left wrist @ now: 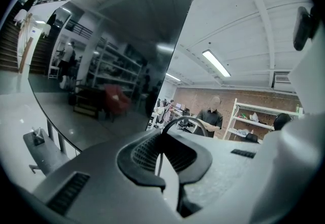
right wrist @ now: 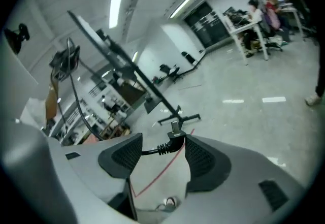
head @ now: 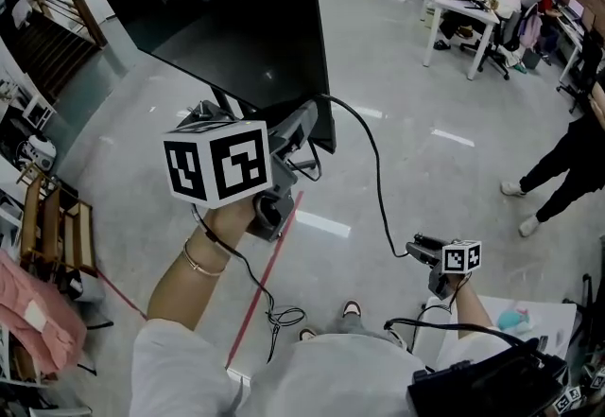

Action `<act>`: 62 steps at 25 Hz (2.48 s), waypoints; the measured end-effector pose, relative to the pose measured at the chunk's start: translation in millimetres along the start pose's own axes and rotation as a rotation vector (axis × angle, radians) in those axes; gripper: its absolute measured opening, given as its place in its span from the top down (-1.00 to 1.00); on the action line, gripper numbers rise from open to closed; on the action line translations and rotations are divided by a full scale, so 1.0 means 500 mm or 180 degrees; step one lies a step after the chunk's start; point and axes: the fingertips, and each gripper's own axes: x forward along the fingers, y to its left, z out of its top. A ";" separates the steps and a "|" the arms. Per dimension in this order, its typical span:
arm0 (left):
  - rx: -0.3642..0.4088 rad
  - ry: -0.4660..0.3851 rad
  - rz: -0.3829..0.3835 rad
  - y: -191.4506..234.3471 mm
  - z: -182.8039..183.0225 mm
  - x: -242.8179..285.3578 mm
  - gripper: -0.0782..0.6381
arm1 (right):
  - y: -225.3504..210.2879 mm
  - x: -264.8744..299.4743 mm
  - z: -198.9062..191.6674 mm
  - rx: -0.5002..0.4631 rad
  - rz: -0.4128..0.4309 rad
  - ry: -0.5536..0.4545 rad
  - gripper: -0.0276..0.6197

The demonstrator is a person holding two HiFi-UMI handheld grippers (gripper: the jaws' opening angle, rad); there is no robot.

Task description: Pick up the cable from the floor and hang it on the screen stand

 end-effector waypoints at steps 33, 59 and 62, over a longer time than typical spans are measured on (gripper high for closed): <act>-0.0033 -0.0014 -0.0028 0.047 -0.044 0.016 0.74 | 0.467 0.192 0.364 -0.2063 0.1177 -0.1079 -0.04; 0.0045 0.0053 -0.0188 0.041 -0.061 -0.016 0.75 | 0.526 0.118 0.372 -0.2126 0.1119 -0.0966 0.87; 0.0179 0.0045 -0.0143 0.031 -0.055 -0.019 0.75 | 0.532 0.131 0.360 -0.2139 0.1137 -0.0962 0.87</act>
